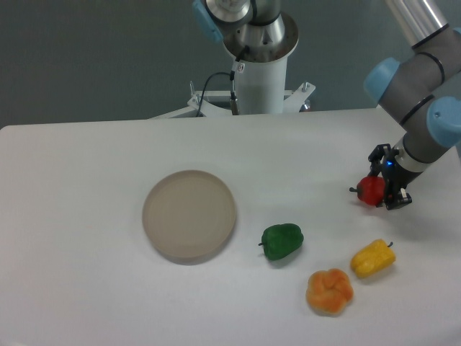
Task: Place the red pepper on the table
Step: 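Lower the red pepper onto the table surface beside the gripper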
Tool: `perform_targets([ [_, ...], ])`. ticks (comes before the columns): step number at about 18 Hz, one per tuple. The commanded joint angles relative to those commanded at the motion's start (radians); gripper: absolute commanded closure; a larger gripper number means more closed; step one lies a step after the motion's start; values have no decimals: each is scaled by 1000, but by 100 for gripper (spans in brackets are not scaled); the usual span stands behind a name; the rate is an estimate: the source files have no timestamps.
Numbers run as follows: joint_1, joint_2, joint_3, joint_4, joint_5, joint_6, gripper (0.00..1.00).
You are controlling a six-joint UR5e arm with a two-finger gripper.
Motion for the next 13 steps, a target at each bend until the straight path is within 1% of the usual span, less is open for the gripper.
perform_targets([
  [4, 0, 0, -17, 6, 0, 0, 64],
  [11, 0, 0, -23, 8, 0, -2, 63],
  [13, 0, 0, -28, 24, 0, -2, 63],
])
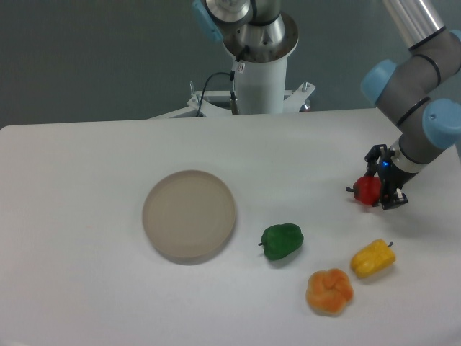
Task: Place the red pepper on the table
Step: 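Lower the red pepper onto the table surface beside the gripper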
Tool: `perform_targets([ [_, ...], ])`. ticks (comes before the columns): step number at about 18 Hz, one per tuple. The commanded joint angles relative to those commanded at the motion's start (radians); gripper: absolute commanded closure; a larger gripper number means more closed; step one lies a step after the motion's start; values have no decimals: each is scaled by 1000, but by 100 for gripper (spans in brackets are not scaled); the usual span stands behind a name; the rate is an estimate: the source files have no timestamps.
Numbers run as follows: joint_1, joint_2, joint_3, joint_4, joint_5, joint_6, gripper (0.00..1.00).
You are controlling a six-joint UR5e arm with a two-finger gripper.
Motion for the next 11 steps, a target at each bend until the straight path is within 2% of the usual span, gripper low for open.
perform_targets([
  [2, 0, 0, -5, 17, 0, 0, 63],
  [11, 0, -2, -5, 17, 0, 2, 60],
])
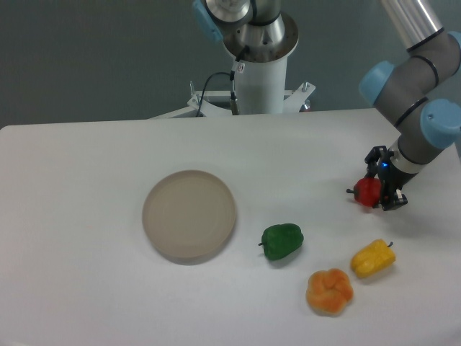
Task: Place the red pepper on the table
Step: 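Lower the red pepper onto the table surface beside the gripper, then open the gripper and raise it away from the red pepper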
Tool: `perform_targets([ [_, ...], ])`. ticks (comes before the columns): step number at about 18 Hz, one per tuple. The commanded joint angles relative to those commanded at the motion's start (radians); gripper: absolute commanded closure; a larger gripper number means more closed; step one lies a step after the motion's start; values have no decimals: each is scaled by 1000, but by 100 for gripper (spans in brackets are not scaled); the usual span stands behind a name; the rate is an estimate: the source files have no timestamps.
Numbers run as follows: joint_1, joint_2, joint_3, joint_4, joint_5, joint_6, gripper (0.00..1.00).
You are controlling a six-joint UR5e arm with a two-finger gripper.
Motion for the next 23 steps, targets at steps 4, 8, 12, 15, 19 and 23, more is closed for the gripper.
perform_targets([
  [4, 0, 0, 0, 0, 0, 0, 59],
  [8, 0, 0, 0, 2, 0, 5, 51],
  [12, 0, 0, 0, 2, 0, 6, 50],
  [15, 0, 0, 0, 2, 0, 8, 42],
  [19, 2, 0, 3, 2, 0, 12, 29],
  [23, 2, 0, 8, 2, 0, 14, 13],
])
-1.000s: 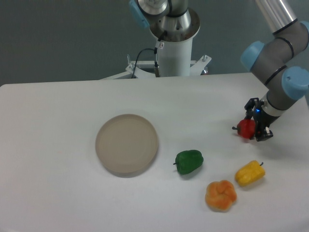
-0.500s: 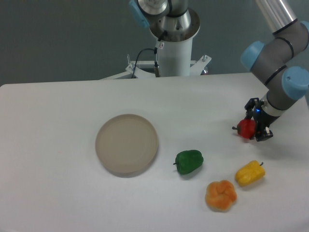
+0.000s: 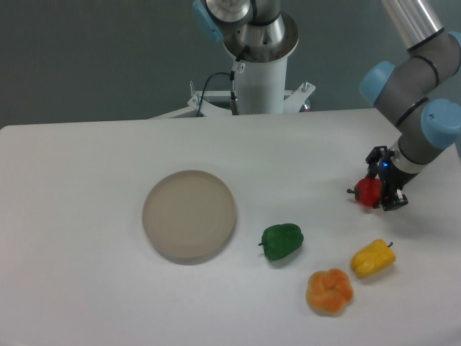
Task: Place the red pepper on the table
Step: 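Open the gripper and raise it away from the red pepper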
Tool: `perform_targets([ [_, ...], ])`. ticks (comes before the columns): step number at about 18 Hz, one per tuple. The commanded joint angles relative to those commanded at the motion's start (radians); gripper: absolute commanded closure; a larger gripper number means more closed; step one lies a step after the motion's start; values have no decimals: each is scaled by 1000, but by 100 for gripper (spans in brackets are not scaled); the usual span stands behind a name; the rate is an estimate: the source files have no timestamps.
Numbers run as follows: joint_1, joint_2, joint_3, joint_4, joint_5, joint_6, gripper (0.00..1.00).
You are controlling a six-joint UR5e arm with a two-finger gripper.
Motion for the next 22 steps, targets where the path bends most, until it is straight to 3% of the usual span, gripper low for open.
perform_targets([
  [6, 0, 3, 12, -2, 0, -8, 0],
  [10, -2, 14, 43, -3, -2, -18, 0],
  [18, -58, -14, 219, -8, 21, -50, 0],
  [22, -113, -34, 279, -3, 8, -236, 0],
])
